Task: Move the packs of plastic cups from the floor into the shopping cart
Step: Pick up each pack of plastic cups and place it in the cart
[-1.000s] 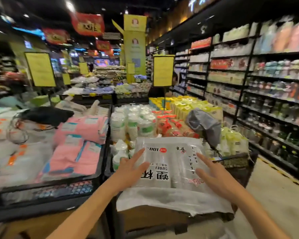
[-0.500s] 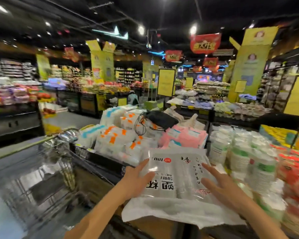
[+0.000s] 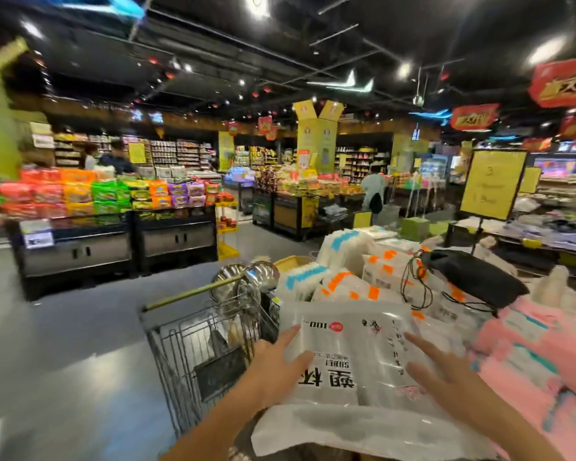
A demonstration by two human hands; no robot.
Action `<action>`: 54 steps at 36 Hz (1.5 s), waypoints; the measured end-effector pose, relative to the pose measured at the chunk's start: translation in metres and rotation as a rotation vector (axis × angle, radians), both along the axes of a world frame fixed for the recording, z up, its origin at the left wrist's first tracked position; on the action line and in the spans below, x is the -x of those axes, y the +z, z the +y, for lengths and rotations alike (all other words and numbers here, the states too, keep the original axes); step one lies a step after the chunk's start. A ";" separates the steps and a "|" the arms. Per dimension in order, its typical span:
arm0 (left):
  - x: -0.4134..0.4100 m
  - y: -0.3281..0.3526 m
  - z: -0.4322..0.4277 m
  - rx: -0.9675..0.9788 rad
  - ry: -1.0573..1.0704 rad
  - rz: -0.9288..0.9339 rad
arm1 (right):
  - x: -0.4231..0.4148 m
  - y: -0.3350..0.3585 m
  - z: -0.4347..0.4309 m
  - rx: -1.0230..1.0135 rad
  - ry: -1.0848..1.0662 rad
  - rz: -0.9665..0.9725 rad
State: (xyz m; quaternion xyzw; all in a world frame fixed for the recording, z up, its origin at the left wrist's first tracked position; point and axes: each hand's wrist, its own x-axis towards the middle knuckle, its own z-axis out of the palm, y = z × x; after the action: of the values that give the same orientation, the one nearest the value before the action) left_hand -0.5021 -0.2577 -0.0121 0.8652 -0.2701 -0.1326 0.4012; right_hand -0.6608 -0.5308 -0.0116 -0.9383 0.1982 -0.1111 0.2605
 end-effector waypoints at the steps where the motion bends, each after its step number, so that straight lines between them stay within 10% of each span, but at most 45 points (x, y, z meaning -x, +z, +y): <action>1: -0.010 0.000 0.004 -0.004 0.019 0.006 | -0.016 0.000 0.001 -0.016 0.025 0.003; 32: -0.183 -0.070 -0.014 0.013 0.711 0.054 | -0.374 -0.057 -0.041 -0.020 0.607 0.115; 54: -0.320 -0.298 0.005 0.014 0.764 0.390 | -0.524 -0.268 0.002 -0.135 0.568 0.470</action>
State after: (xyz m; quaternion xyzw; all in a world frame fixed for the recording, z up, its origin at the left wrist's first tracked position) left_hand -0.1817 -0.2523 -0.3103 0.8590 0.1496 -0.1337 0.4711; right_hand -0.1366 -0.5292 -0.2794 -0.9365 -0.0088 0.1975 0.2897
